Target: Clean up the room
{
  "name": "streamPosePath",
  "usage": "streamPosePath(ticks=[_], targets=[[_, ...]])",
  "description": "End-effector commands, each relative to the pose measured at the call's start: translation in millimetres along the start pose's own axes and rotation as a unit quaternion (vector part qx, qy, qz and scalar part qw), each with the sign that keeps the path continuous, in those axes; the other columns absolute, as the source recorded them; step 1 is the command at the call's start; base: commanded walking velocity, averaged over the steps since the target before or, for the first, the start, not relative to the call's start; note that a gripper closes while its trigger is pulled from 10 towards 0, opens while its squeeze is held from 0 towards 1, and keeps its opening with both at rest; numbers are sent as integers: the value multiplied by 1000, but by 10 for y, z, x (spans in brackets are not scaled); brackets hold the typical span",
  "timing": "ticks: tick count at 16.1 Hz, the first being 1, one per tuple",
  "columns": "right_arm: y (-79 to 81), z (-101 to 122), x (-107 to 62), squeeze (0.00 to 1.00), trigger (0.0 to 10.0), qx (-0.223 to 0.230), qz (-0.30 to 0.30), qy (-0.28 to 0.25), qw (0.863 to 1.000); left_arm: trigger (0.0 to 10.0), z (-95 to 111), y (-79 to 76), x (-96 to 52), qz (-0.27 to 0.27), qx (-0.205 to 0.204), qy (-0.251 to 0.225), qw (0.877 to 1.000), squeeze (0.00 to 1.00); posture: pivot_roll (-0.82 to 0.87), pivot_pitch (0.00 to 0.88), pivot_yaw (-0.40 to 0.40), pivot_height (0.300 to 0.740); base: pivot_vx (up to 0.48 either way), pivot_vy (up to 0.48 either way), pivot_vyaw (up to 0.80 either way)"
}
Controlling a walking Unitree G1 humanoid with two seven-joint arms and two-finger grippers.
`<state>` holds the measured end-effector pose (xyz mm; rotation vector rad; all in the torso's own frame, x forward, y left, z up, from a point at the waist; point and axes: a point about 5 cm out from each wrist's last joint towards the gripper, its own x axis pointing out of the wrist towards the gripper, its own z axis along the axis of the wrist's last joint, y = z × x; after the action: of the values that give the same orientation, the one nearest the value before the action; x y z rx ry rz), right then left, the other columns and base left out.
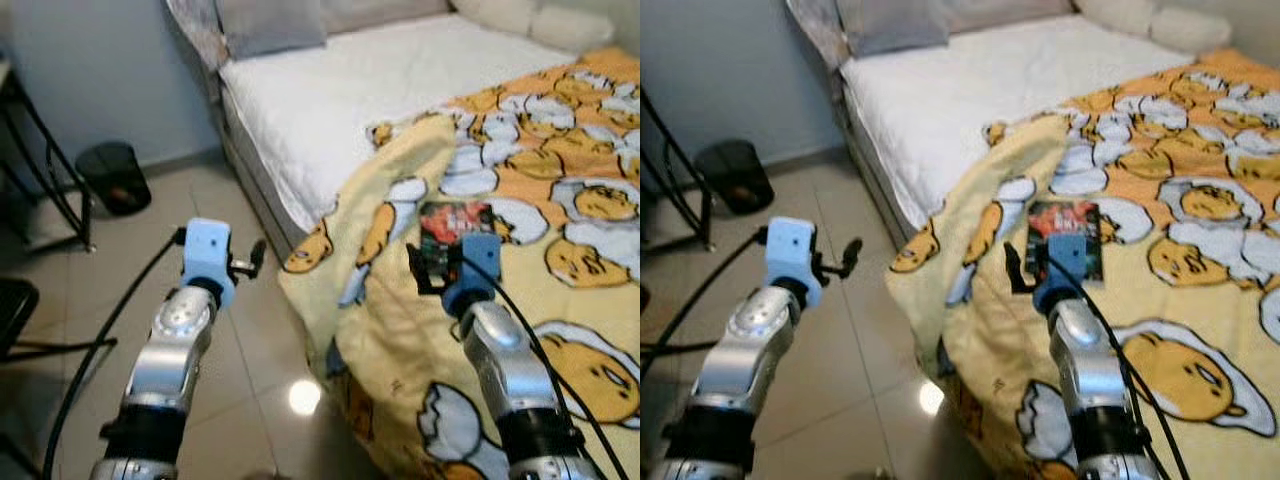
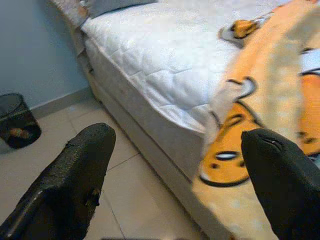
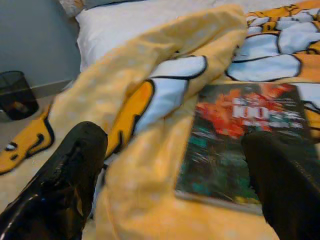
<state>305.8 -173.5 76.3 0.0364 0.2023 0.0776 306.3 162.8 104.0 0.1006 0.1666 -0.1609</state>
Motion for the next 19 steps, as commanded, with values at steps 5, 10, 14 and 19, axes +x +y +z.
streamPosePath(ticks=[5, 10, 14, 19], targets=[[28, 56, 20, 0, 10000, 6, 3, -5, 1000, 10000, 14, 4, -22, -13, 6, -7, 1000, 757, -3, 0, 50, 740, 0, 0, 0], [28, 62, 21, 0, 10000, 4, 7, -6, 1000, 10000, 16, -11, -23, -20, -1, -8, 1000, 761, -2, 0, 50, 740, 165, 0, 0], [41, 62, 16, 0, 10000, 1, 12, -7, 1000, 10000, 17, -15, -27, -24, -8, -9, 1000, 773, -1, 0, 50, 740, 352, 0, 0], [92, 67, 10, 0, 10000, -14, 35, -8, 999, 10000, 7, -25, -31, -31, -8, -5, 999, 765, 0, 0, 49, 740, 358, 0, 135]])
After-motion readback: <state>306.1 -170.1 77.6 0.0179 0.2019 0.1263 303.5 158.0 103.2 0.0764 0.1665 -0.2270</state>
